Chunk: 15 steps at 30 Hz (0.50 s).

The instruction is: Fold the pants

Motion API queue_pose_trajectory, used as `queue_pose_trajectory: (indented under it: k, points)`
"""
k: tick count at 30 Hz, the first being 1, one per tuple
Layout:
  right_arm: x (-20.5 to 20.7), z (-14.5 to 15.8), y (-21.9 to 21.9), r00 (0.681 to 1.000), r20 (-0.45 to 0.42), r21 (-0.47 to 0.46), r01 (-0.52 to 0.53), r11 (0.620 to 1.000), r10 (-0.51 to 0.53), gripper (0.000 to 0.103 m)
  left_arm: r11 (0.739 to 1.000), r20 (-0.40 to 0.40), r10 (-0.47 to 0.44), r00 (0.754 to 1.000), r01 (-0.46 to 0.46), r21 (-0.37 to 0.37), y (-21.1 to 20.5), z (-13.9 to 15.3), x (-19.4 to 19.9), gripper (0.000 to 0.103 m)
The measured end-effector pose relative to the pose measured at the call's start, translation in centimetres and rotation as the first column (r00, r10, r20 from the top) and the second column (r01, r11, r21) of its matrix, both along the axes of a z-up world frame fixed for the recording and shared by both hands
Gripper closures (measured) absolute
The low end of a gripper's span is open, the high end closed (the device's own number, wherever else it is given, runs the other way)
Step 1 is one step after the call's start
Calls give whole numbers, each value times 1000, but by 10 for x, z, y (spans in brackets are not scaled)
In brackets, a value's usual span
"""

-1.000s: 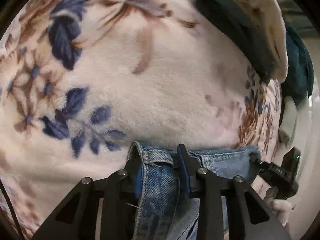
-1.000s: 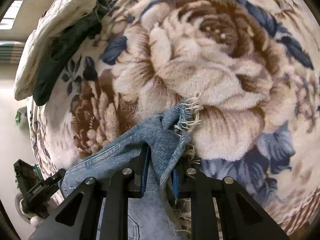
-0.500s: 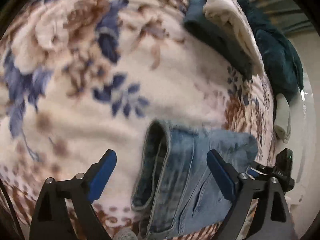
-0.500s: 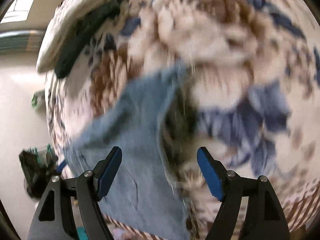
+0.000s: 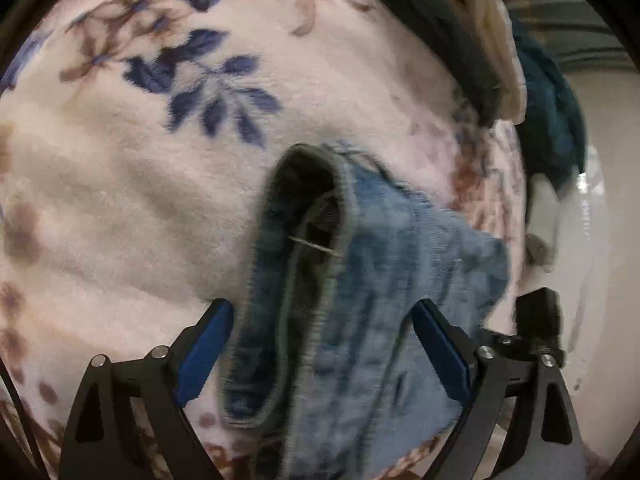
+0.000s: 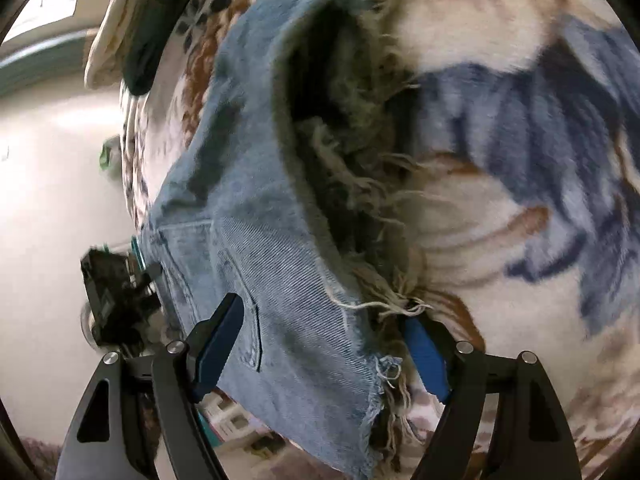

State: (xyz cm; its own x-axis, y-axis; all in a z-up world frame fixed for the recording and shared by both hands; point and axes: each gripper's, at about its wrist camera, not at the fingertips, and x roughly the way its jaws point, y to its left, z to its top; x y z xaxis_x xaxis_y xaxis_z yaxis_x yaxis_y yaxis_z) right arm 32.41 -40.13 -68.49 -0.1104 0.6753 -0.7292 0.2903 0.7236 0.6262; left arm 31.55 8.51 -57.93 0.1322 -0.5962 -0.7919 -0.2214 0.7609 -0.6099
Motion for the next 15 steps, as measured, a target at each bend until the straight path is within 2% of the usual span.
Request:
queue_pose_trajectory:
  k: [4, 8, 11, 12, 13, 14, 15]
  points:
    - [6, 0, 12, 999, -13, 41, -51, 998, 52, 22, 1000, 25, -16, 1000, 16, -8, 1, 1, -3, 13]
    - [11, -6, 19, 996, -25, 49, -80, 996, 81, 21, 997, 16, 25, 1000, -24, -68, 12, -14, 1, 13]
    - [15, -13, 18, 997, -25, 88, -77, 993, 80, 21, 998, 32, 21, 999, -19, -63, 10, -11, 3, 15]
    - [17, -15, 18, 997, -22, 111, -68, 992, 71, 21, 998, 46, 16, 999, -13, -63, 8, -6, 4, 25]
    - [18, -17, 20, 998, -17, 129, -59, 990, 62, 21, 998, 66, 1, 998, 3, -58, 5, -1, 5, 31]
    - [17, -19, 20, 998, -11, 140, -57, 988, 59, 21, 998, 77, -15, 997, 19, -56, 0, 2, 6, 43]
    - [18, -19, 22, 998, -5, 143, -61, 988, 62, 21, 998, 83, -25, 996, 30, -58, -3, 4, 8, 47]
